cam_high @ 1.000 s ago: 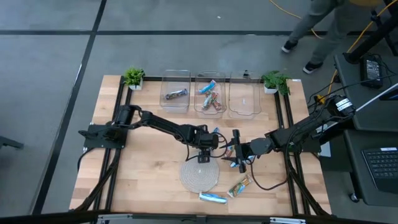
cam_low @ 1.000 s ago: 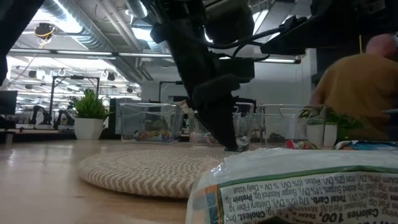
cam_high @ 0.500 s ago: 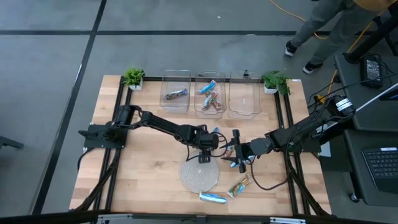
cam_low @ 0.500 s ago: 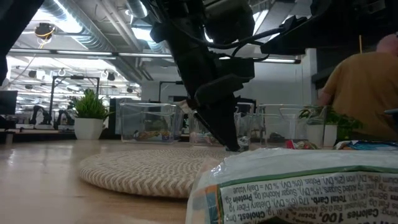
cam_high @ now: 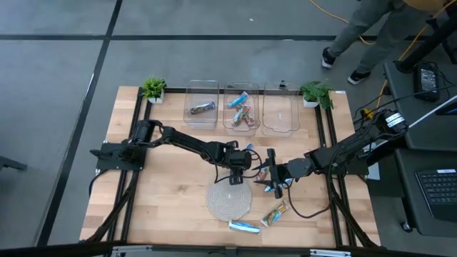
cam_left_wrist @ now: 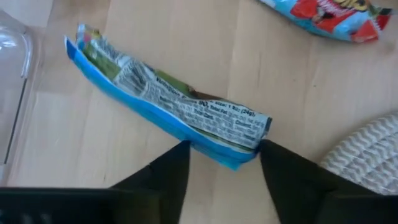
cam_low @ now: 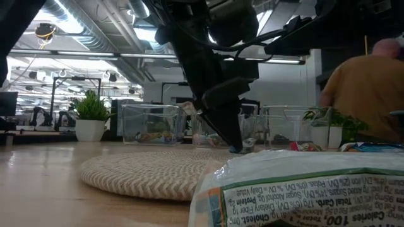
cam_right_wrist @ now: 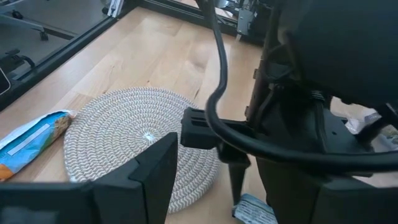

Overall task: Pick and place Granola Bars by type
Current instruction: Put the blue granola bar into the left transparent bin

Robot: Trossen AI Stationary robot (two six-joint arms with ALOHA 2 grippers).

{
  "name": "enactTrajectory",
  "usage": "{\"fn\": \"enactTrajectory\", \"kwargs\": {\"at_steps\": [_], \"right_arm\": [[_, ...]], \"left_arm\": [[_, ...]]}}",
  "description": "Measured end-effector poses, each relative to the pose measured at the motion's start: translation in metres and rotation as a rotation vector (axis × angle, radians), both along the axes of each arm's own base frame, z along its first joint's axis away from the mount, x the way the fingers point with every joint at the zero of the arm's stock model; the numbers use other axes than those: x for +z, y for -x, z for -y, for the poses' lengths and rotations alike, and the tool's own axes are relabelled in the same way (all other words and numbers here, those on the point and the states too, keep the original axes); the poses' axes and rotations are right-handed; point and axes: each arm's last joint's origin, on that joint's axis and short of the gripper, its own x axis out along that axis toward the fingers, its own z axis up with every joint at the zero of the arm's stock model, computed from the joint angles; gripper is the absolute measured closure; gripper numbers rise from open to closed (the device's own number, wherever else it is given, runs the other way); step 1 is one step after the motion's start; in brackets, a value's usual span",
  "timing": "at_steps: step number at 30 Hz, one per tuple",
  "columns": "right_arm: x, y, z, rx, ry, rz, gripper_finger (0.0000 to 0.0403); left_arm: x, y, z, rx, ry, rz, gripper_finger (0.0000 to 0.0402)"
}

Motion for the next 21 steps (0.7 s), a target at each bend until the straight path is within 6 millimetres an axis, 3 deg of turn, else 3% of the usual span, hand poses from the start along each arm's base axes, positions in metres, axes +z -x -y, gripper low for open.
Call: {"fn": "enactTrajectory", "kwargs": {"at_steps": [14,21], "right_arm": [[-0.0001,0.0001,0.0,0.0,0.0,0.0,0.0187],[-0.0002,0.0001,0.0,0.0,0.0,-0.001,0.0187]], "left_arm": [[-0.0007,-0.0001,-0.007,-0.026,0.057,-0.015,0.0391],[-0.0016,0.0043,-0.0072,-0.043,0.045,-0.066,0.0401]]}}
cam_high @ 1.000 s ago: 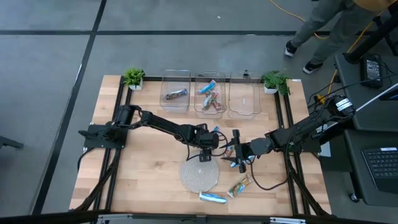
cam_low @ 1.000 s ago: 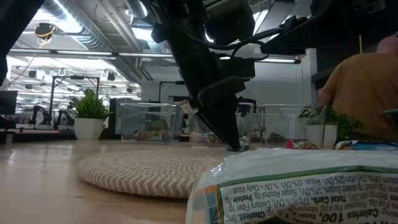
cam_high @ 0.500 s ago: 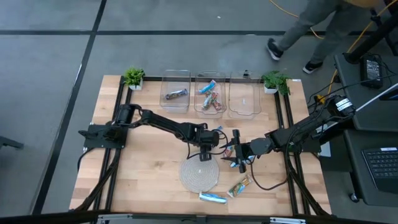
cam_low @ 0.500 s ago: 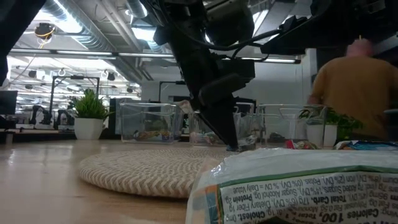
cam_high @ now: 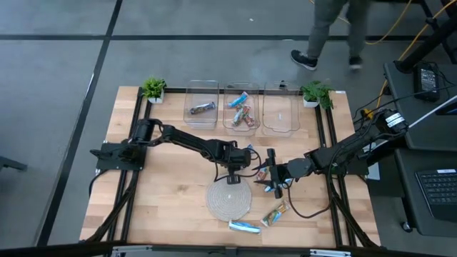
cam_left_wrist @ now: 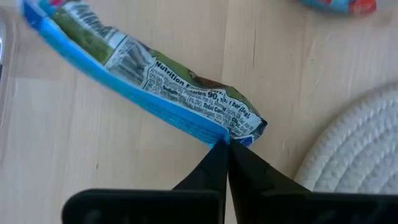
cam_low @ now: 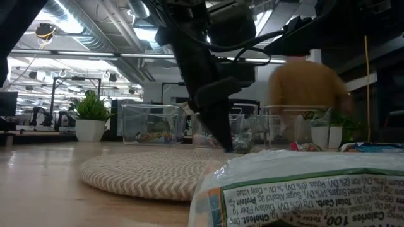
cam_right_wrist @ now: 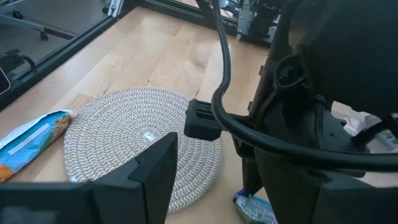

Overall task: Pick and place Granola Bars by type
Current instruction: Put the blue granola bar into the left transparent bin

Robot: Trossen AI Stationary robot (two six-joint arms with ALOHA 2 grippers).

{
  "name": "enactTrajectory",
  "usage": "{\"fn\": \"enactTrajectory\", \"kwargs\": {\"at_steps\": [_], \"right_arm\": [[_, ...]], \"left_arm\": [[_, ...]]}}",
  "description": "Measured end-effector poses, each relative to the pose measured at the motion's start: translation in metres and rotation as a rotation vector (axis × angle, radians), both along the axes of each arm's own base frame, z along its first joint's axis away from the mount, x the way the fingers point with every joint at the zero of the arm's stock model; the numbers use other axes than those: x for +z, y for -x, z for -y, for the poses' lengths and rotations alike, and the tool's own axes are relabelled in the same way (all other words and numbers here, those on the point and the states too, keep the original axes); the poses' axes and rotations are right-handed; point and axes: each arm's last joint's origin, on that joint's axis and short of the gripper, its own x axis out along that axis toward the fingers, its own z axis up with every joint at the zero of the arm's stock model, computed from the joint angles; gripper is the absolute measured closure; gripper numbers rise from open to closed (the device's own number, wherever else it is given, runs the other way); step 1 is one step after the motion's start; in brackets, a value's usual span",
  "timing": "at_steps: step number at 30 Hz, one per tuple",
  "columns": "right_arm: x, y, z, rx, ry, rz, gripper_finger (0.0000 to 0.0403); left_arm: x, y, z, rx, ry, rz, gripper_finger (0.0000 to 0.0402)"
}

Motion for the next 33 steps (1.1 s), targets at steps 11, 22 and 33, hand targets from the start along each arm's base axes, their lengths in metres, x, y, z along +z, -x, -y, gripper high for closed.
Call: {"fn": "enactTrajectory", "kwargs": {"at_steps": [11,22,33], "right_arm": [[0.0,0.0,0.0,0.0,0.001,-0.005,0.0187],[-0.001,0.0,0.0,-0.004,-0.009,-0.013,0.0187],[-0.002,0.001,0.0,-0.007,-0.011,-0.019,0.0187]], "left_arm": [[0.02,0.015,0.011,-0.053,0.002,-0.065,0.0401],[0.073,0.04,0.023,-0.028,-0.109,-0.014,0.0401],[0.123,0.071,0.046,-0.024,-0.151,0.085,0.04]]}}
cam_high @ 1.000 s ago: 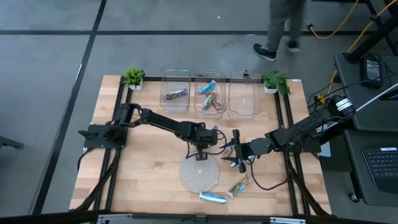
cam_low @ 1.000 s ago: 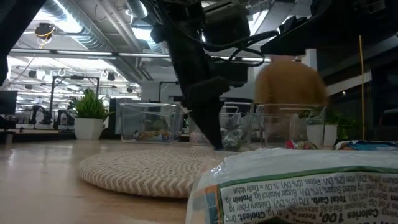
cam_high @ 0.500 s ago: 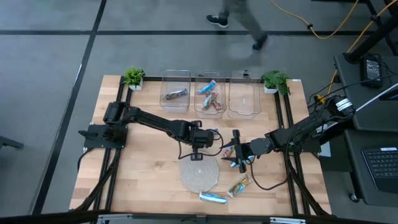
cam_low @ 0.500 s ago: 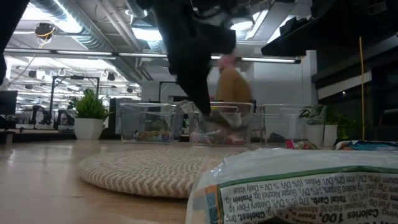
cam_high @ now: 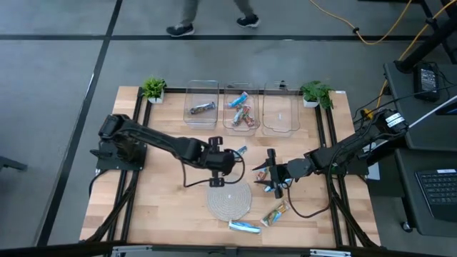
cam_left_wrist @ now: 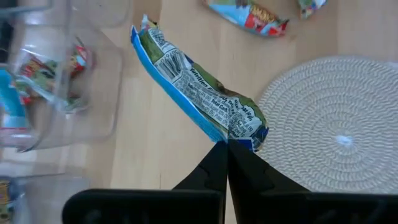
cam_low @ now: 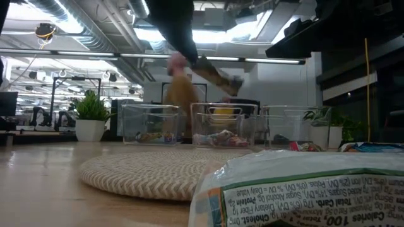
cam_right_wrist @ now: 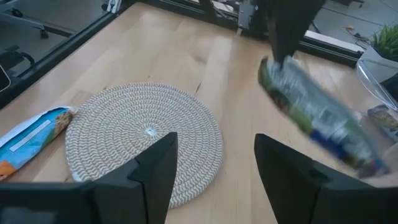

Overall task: Pick and place Granola Bars by type
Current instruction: Put the blue granola bar into the left transparent bin

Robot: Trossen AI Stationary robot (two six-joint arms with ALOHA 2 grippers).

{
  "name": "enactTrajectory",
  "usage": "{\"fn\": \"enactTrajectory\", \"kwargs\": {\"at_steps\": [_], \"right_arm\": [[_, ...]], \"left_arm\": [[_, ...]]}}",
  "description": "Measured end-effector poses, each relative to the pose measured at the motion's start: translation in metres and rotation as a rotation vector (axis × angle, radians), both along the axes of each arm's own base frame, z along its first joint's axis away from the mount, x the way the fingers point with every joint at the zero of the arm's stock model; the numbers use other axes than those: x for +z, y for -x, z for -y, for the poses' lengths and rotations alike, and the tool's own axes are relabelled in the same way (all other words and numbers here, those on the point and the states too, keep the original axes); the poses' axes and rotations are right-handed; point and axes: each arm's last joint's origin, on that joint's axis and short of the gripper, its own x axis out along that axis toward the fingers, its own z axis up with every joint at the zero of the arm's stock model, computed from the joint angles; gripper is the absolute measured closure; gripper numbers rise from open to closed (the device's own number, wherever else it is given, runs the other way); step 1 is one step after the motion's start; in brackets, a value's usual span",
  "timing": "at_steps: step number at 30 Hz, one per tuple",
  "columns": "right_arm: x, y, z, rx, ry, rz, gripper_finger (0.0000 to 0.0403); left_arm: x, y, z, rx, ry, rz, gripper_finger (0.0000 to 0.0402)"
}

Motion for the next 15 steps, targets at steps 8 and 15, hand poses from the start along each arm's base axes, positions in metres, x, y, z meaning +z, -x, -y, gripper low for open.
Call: {"fn": "enactTrajectory", "kwargs": {"at_steps": [8,15], "right_arm": [[0.0,0.0,0.0,0.0,0.0,0.001,0.0187],[0.0,0.0,0.0,-0.003,-0.006,0.002,0.0187]], "left_arm": [[0.024,0.024,0.012,0.037,-0.032,0.043,0.04],[0.035,0.034,0.012,0.071,-0.058,0.072,0.04]]}}
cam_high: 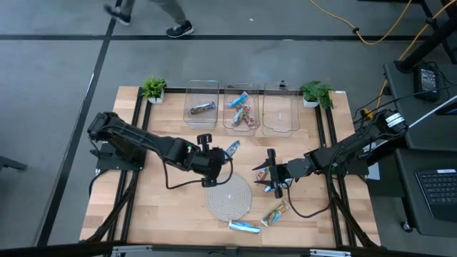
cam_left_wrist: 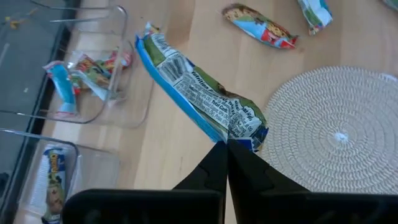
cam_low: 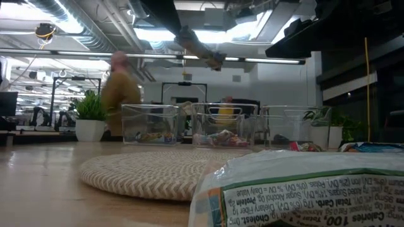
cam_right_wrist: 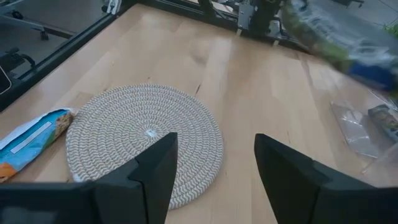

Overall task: Pick and place Granola Bars by type
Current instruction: Put the blue granola bar into the left transparent bin

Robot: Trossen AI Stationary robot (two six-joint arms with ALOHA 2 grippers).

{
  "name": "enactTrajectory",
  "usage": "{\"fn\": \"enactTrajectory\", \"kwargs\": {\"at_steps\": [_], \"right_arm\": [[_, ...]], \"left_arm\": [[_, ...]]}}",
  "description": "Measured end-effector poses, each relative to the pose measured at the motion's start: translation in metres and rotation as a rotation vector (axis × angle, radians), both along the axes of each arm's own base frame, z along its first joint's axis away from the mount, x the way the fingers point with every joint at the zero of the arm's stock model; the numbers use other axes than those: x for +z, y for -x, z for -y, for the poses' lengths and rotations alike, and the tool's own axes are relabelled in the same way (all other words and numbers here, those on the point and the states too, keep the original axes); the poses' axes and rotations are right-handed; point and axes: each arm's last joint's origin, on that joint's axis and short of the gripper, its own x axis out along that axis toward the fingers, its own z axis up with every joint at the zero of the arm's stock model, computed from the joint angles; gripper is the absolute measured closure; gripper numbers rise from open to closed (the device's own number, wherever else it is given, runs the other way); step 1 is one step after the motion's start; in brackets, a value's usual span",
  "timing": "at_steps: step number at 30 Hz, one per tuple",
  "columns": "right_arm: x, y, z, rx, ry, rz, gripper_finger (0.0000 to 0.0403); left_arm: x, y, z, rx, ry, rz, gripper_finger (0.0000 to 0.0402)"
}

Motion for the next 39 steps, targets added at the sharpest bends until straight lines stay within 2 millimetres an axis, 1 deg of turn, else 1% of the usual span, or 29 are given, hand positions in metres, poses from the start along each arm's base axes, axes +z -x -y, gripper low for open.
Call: {"fn": "enactTrajectory", "kwargs": {"at_steps": [5,10,18,23,26,30,33,39], "right_arm": [[0.0,0.0,0.0,0.0,-0.002,0.005,0.0187],[0.001,0.0,0.0,0.0,-0.002,0.005,0.0187],[0.001,0.0,0.0,0.0,-0.002,0.006,0.0187],[0.001,0.0,0.0,0.0,-0.001,0.006,0.0187],[0.001,0.0,0.0,0.0,-0.002,0.008,0.0187],[0.001,-0.001,0.0,0.0,-0.005,0.014,0.0187],[0.002,-0.001,0.0,0.0,-0.006,0.017,0.0187],[0.002,-0.001,0.0,0.001,-0.008,0.022,0.0187]], "left_arm": [[0.011,0.008,-0.004,0.025,-0.008,0.031,0.04],[0.033,0.022,-0.018,0.061,0.0,0.105,0.04],[0.076,0.059,-0.035,0.071,0.044,0.249,0.04],[0.093,0.079,-0.042,0.102,0.03,0.325,0.04],[0.096,0.087,-0.044,0.126,0.014,0.325,0.04],[0.092,0.091,-0.052,0.182,-0.015,0.276,0.04],[0.089,0.093,-0.066,0.249,-0.034,0.233,0.04],[0.088,0.093,-0.101,0.378,-0.065,0.198,0.04]]}}
